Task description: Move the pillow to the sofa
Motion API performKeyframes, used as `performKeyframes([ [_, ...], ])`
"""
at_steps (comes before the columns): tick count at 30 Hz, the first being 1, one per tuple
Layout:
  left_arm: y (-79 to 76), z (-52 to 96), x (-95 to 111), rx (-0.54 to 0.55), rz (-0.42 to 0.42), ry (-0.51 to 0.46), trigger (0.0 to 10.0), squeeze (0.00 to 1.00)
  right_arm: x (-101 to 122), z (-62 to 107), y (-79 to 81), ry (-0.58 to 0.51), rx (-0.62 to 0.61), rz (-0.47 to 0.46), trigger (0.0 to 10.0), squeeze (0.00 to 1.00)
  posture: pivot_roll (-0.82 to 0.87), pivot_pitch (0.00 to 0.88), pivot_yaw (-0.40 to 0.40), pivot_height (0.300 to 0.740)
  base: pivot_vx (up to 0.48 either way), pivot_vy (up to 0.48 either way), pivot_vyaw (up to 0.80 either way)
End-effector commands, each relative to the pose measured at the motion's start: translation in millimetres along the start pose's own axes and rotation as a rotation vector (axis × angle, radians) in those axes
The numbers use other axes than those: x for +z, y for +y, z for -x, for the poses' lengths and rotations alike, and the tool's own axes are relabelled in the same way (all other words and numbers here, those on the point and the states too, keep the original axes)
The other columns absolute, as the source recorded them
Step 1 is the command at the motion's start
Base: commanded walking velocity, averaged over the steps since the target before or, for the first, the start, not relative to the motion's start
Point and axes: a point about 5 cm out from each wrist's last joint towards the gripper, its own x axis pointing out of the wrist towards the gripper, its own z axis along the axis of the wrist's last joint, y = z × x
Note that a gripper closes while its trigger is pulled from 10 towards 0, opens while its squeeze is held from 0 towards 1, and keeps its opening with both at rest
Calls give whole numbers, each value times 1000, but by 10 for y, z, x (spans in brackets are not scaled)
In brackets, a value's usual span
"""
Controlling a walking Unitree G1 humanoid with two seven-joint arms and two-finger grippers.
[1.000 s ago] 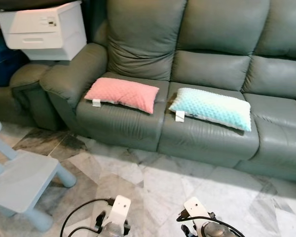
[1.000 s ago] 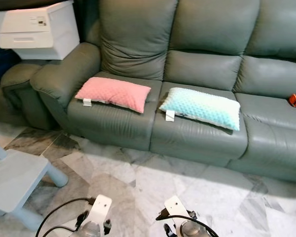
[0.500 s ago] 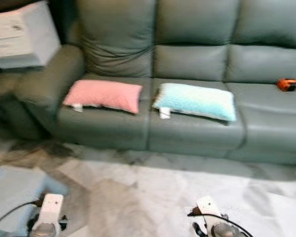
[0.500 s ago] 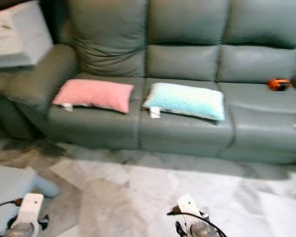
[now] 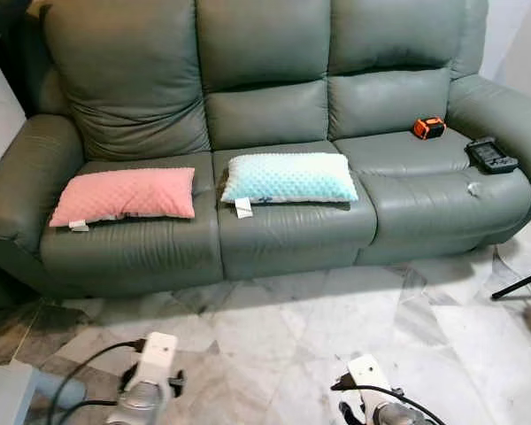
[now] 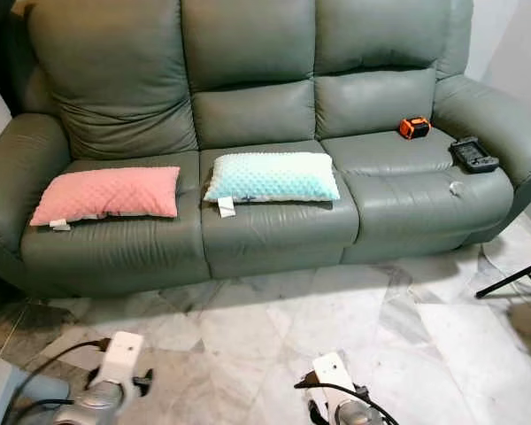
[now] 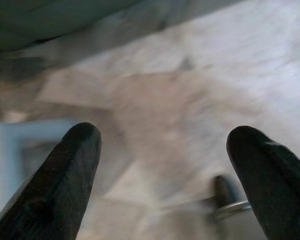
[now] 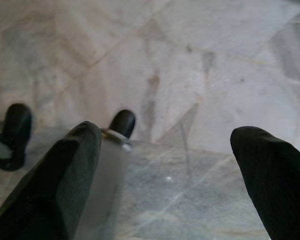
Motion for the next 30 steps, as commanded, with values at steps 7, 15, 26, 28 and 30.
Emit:
performKeyframes([
  [7,-21,-15,127,-58,99,-45,10000,0,36,1,17,-64,-68,-165,10000,0,-97,50,44,740,0,0,0],
  [15,-92,-22,204,-75,72,-68,10000,0,166,17,-124,-166,-95,-305,10000,0,-108,73,61,740,0,0,0],
  [26,-77,-30,384,-50,91,-147,10000,0,222,20,-155,-190,-71,-310,10000,0,-90,8,39,740,0,0,0],
  [28,-86,-29,344,-46,69,-130,10000,0,260,15,-150,-189,-62,-291,10000,0,-83,0,21,740,0,0,0],
  [30,-79,-27,314,-41,67,-121,10000,0,293,8,-106,-188,-42,-251,10000,0,-78,0,20,740,0,0,0],
])
